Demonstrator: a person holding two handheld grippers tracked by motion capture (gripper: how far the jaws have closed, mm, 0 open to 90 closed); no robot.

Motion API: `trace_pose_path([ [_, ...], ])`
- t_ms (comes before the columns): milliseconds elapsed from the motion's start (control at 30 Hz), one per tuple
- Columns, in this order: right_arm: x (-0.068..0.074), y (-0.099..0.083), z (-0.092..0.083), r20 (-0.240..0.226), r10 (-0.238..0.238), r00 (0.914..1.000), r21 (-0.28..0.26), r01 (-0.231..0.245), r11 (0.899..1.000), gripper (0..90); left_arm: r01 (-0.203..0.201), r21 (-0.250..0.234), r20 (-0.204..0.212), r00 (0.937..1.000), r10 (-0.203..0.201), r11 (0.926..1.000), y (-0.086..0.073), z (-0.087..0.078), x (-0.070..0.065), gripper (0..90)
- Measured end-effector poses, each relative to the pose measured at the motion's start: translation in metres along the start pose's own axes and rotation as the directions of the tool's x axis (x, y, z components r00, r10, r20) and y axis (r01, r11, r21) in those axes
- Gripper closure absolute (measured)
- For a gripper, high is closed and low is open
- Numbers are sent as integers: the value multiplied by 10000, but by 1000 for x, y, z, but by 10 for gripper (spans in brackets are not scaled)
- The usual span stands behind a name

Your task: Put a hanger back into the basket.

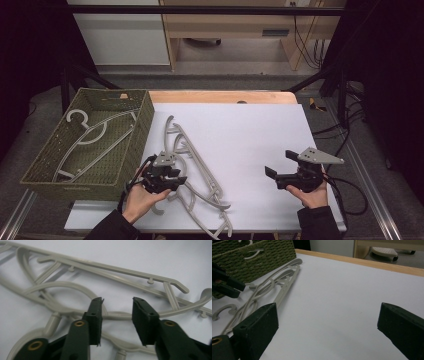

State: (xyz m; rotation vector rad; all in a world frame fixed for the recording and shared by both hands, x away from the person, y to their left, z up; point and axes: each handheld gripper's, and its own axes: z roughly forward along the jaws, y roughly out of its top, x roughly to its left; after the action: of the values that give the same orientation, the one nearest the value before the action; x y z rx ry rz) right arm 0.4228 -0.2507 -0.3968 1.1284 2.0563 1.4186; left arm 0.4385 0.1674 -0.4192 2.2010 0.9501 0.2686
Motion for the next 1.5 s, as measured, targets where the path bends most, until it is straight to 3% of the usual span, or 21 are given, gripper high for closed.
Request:
trace_pose_path([
  [67, 0, 0, 0, -6, 0, 10000, -4, 0, 10000, 37, 132, 44, -224, 9997, -131, 9999, -3, 0, 1, 507],
  [267, 0, 0, -1, -22, 23, 10000, -30, -23, 10000, 37, 900, 87, -405, 9952, -896, 9959, -11, 13, 1, 400],
  [367, 0, 0, -1, -27, -37, 10000, 8, 37, 10000, 37, 1013, 104, -591, 9932, -1005, 9948, -12, 20, -2, 323],
  [700, 0, 1, -1, -47, 32, 10000, -52, -32, 10000, 36, 1596, 117, -1007, 9824, -1577, 9871, -4, 46, -5, 182],
  [933, 0, 1, -1, -55, 33, 10000, -45, -33, 10000, 36, 1522, -47, -1144, 9818, -1517, 9883, 4, 53, -6, 193],
  [1233, 0, 1, 0, -57, 21, 10000, -45, -21, 10000, 36, 1832, -211, -1057, 9771, -1844, 9828, 5, 56, 4, 292],
  [1333, 0, 1, 0, -67, -25, 10000, -7, 25, 10000, 36, 1863, -245, -848, 9786, -1877, 9822, 6, 58, 2, 273],
  [1500, 0, 1, -1, -75, 38, 10000, -53, -38, 10000, 36, 2186, -18, -802, 9726, -2181, 9758, 9, 65, 2, 211],
])
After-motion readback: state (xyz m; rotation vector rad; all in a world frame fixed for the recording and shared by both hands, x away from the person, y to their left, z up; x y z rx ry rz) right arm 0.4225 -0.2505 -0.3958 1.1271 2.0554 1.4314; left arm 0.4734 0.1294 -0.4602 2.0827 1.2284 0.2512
